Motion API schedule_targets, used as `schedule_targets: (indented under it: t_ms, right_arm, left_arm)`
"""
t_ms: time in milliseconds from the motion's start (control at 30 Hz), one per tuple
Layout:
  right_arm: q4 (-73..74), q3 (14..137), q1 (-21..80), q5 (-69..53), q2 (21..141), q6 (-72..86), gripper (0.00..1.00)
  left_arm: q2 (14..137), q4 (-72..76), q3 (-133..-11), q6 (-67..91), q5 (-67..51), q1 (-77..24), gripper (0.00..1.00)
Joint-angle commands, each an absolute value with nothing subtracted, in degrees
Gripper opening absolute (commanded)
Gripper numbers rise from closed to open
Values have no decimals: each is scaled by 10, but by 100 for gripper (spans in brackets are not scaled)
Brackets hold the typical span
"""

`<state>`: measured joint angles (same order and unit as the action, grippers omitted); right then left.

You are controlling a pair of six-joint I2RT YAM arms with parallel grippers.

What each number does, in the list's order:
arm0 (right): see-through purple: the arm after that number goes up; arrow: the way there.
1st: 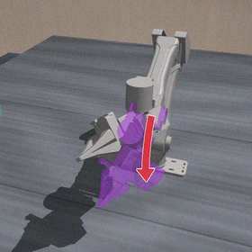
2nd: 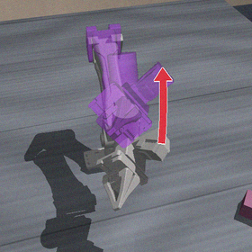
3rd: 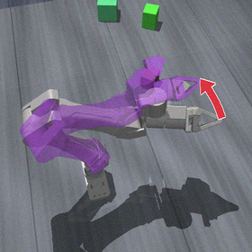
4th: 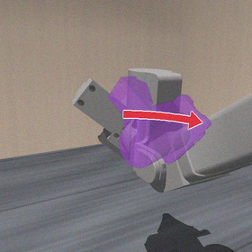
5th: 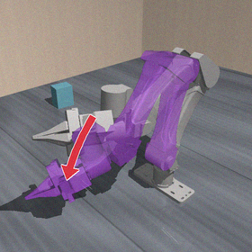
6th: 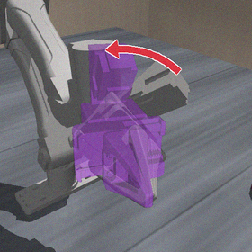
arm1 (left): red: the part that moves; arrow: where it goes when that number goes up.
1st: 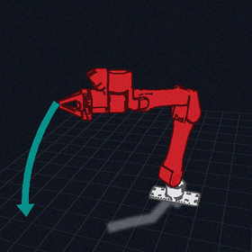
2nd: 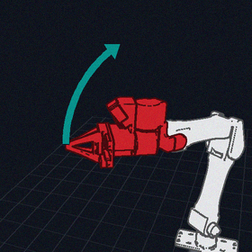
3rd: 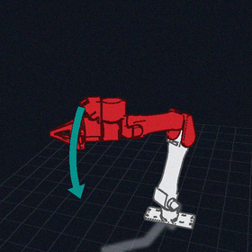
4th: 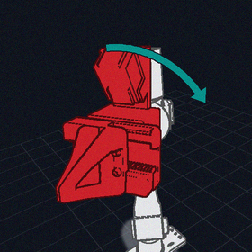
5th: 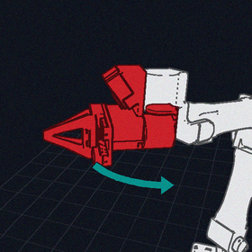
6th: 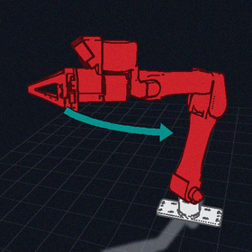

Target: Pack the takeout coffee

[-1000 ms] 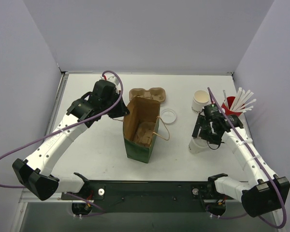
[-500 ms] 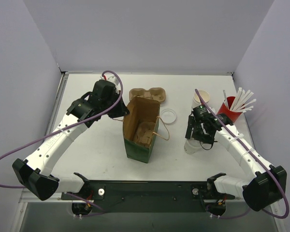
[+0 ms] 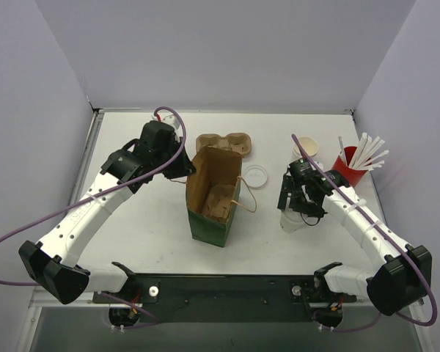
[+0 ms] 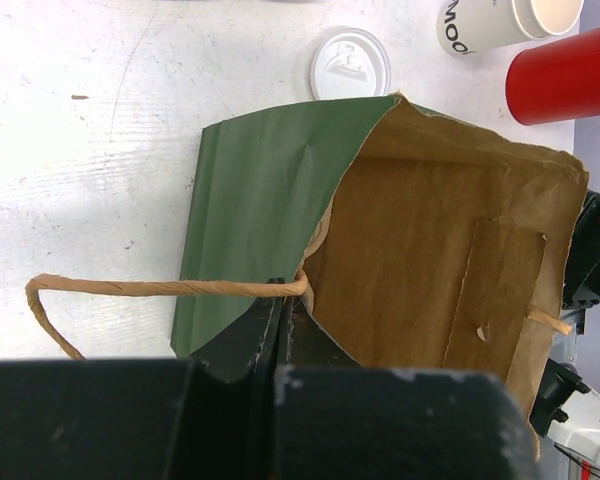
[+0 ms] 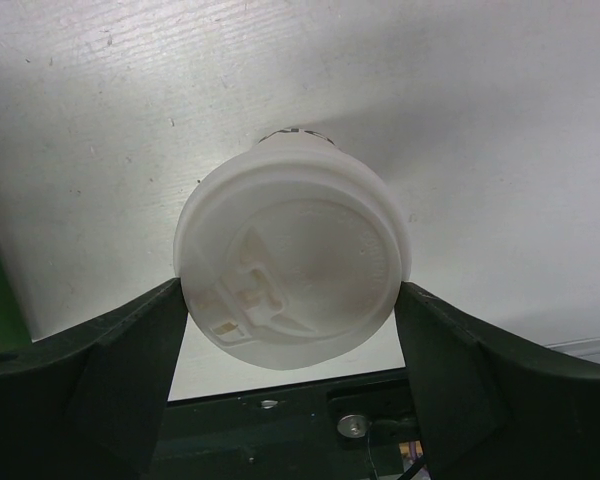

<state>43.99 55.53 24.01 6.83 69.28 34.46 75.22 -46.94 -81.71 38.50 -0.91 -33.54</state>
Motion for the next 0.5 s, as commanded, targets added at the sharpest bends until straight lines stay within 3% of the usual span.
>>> schedule_targets:
  t_ms: [0, 467]
  right_arm:
    - [474, 580, 243, 95, 700, 339, 79]
    - [477, 594, 243, 95, 726, 336, 81]
  left_arm:
    - [750, -451, -834, 384, -16, -331, 0]
    - [748, -451, -833, 385, -18, -331, 0]
